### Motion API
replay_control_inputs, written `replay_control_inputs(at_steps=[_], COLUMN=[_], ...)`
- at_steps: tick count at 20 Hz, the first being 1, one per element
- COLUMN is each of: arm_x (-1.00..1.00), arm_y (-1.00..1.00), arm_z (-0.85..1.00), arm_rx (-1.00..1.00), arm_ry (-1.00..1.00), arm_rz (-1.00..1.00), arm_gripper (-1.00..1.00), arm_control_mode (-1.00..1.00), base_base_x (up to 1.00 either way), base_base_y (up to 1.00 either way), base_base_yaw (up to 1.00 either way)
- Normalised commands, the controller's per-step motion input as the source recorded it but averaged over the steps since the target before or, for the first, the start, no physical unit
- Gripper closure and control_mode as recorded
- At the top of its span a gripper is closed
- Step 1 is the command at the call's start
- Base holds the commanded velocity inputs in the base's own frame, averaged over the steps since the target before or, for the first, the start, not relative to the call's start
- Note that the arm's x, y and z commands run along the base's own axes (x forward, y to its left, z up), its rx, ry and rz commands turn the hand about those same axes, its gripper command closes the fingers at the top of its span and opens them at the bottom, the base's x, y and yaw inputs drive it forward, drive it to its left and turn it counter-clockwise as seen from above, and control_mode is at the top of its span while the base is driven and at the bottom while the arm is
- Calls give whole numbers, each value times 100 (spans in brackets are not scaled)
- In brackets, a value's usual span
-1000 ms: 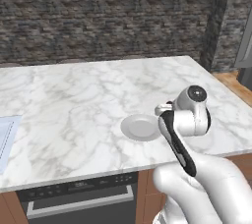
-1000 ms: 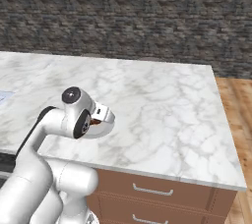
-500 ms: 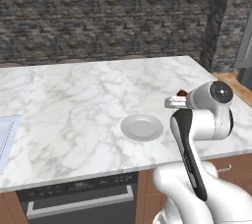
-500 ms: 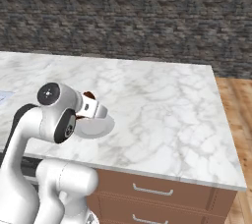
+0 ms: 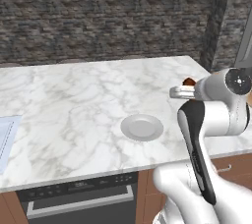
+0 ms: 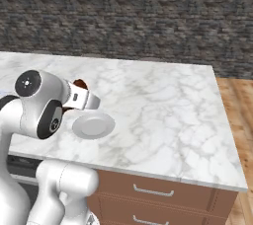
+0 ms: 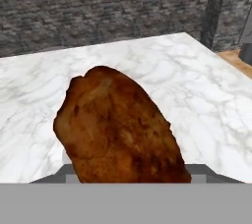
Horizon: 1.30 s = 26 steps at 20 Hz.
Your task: Place the chicken drumstick on the counter behind the older chicken drumstick on the same shelf of the fridge to maintain FIFO order. Close the fridge door when finished.
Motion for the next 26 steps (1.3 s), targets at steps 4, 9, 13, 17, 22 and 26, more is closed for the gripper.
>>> replay_control_inputs(at_steps=[4,9,13,17,22,26], arm_x=[-9,-11,0,0,0,0], arm_y=[35,4,0,0,0,0], arm_z=[-14,-7,0,0,0,0], arm_rx=[-9,-2,0,0,0,0], arm_ry=[0,0,0,0,0,0], arm_rz=[2,0,0,0,0,0], arm_gripper=[100,100,100,100,100,100], arm_control_mode=[-100,100,100,100,100,100], base_base_x=[0,-63,-66,-44,-12,0], base_base_y=[0,1,-82,-100,-100,-100], base_base_yaw=[0,-1,16,25,27,23])
